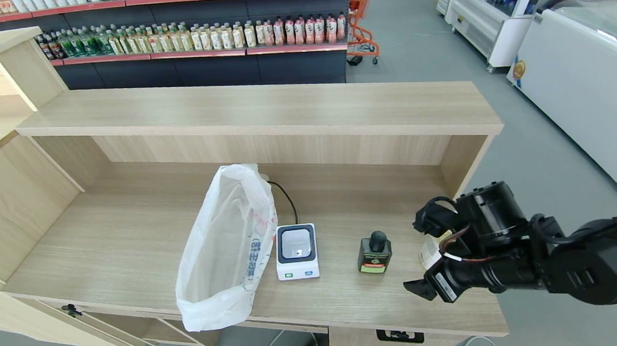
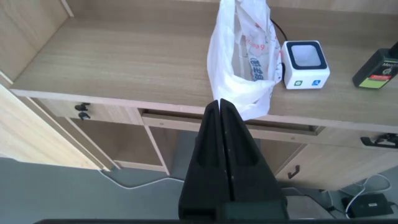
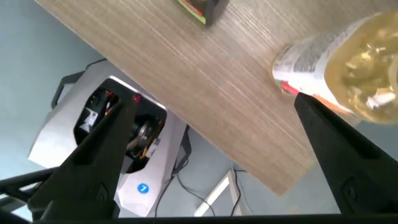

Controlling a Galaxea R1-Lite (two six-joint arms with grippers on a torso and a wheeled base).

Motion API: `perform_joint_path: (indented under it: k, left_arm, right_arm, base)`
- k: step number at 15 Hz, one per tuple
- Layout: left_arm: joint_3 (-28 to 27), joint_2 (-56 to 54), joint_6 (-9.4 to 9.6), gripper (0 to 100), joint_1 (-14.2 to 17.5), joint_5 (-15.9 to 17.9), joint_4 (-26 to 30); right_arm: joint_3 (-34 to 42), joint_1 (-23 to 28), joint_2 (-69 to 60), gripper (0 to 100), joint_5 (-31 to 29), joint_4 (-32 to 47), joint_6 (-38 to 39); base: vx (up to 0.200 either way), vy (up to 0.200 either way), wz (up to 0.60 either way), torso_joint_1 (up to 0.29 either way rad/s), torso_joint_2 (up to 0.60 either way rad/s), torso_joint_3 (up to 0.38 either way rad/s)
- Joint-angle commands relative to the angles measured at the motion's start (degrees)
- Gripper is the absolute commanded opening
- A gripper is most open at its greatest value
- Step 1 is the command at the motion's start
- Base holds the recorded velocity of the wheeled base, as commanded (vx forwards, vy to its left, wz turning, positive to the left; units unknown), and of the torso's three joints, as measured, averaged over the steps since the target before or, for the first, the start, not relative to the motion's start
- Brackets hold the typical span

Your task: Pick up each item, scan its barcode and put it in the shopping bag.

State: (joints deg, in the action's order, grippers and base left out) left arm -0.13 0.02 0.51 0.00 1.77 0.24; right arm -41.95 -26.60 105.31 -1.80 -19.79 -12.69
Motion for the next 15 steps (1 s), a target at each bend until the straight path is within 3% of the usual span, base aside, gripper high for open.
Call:
perform_joint_path:
  k: [1, 6, 15]
  left_arm:
    - [-0.04, 0.06, 0.02, 0, 0.00, -0.01, 0.02]
    - [-0.04, -0.02, 0.02, 0, 0.00, -0.01, 0.02]
    - [0.05, 0.06, 0.02, 0, 0.00, -0.01, 0.02]
  right_arm:
    - [-2.09, -0.12, 8.59, 100, 0.93, -6.23, -1.55]
    - [-2.52, -0.12, 14.04, 100, 6.46, -15.63, -6.65]
    - [-13.77, -0.12, 21.60, 100, 8.92, -16.43, -8.32]
  base:
    - [0.000, 0.000, 0.00, 0.000, 0.00, 0.000]
    - [0.000, 0.000, 0.00, 0.000, 0.00, 0.000]
    - [0.000, 0.000, 0.00, 0.000, 0.00, 0.000]
